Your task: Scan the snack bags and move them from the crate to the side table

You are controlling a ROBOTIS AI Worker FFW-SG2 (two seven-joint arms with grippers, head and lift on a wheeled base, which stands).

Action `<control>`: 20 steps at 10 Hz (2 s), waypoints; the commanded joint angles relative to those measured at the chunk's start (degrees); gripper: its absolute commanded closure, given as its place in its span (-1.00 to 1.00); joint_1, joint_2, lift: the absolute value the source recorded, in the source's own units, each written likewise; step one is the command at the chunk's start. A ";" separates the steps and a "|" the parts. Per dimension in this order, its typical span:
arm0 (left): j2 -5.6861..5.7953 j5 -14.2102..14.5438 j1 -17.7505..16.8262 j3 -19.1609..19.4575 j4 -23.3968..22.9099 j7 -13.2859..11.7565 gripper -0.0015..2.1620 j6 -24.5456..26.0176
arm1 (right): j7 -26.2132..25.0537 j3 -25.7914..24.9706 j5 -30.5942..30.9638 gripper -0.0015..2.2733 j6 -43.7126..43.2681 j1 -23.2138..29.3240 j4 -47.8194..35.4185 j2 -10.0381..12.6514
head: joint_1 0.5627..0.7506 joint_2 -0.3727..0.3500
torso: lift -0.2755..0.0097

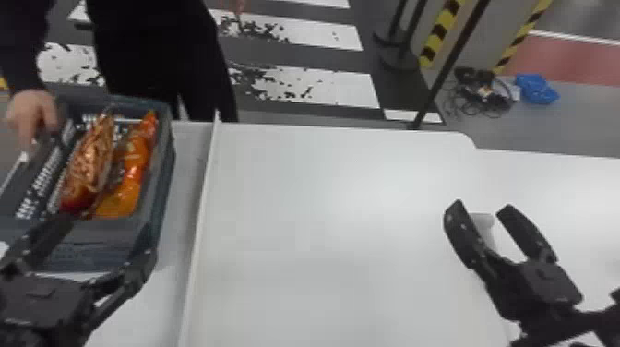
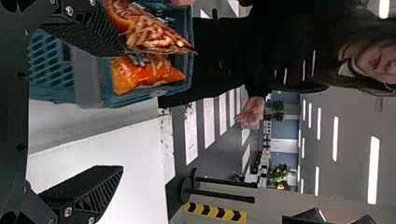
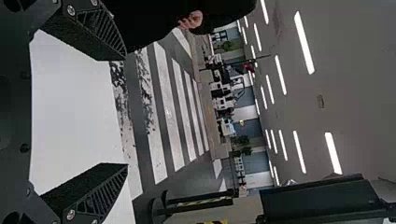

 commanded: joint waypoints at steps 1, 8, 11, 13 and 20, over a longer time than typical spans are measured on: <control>0.00 0.00 -0.24 0.12 0.07 -0.19 -0.87 -0.02 | 0.00 0.07 0.00 -0.90 0.30 0.00 -0.04 0.06 | 0.41 -0.44 | 0.32; -0.61 5.01 -17.02 2.23 9.83 1.31 -0.87 8.07 | 0.00 0.78 1.41 -0.90 3.11 -0.35 -0.21 -0.03 | 0.41 -0.25 | 0.32; -1.14 5.01 -23.18 1.79 15.72 3.68 -0.87 9.30 | 0.00 0.86 1.58 -0.90 6.80 -3.25 0.58 -1.17 | 0.41 -0.16 | 0.32; -1.41 4.31 -26.60 0.91 19.32 5.61 -0.87 10.35 | -0.09 0.51 1.58 -0.90 7.33 -3.51 0.67 -1.52 | 0.41 -0.12 | 0.32; -1.85 3.08 -28.62 0.91 21.34 6.93 -0.81 13.69 | -0.09 0.25 0.44 -0.90 7.50 -3.78 1.63 -3.98 | 0.41 -0.08 | 0.32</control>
